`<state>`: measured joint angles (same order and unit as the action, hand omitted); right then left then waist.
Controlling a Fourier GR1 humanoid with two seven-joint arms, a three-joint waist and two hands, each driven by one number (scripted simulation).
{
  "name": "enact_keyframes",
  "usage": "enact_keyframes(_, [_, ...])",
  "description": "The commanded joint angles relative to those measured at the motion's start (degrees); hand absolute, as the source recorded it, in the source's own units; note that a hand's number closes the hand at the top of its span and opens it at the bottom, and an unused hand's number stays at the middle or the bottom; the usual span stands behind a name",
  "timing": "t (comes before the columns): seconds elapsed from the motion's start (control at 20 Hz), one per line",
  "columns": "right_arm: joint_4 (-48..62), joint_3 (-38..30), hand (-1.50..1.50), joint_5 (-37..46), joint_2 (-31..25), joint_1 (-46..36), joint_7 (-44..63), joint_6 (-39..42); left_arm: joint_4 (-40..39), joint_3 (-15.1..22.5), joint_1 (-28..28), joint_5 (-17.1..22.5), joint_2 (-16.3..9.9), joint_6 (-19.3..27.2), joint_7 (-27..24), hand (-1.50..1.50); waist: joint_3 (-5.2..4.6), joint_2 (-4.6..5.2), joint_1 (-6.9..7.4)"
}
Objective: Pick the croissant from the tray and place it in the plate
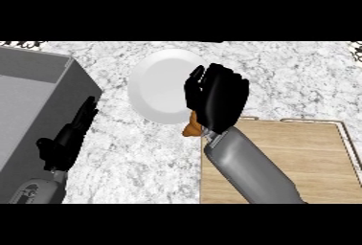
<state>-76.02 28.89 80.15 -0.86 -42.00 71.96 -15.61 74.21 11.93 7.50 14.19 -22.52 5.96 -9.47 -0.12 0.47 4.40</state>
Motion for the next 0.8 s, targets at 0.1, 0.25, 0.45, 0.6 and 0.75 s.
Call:
enact_keyframes(0.1, [10.2,-1.9,1.5,-4.3,0.8,-7.1,13.3,-3.1,-1.1,0.7,1.4,-1.0,0.9,0.1,0.3,0.0,0.04,0.59,1.26])
enact_keyframes(0.25, [15.6,-5.0,1.5,-6.0,0.8,-11.8,12.7,-4.3,-1.3,0.8,3.2,-1.5,1.0,-0.2,0.0,0.0,0.03,1.06,2.3])
enact_keyframes(0.45, [15.7,-11.1,-1.5,-3.6,0.8,-10.0,12.3,-13.7,-1.0,1.2,2.8,-1.1,1.8,-0.4,0.0,0.0,0.16,1.15,1.85])
enact_keyframes(0.6, [19.5,-13.5,-1.5,-4.2,0.8,-10.5,12.2,-14.5,-2.1,0.3,3.2,-0.8,1.4,-0.8,-0.1,0.0,0.1,1.35,2.28])
enact_keyframes(0.75, [21.2,-16.5,-1.5,-6.3,0.8,-9.8,11.2,-18.6,-1.3,0.7,2.9,-1.0,0.6,-1.7,0.2,0.0,0.21,1.34,3.02])
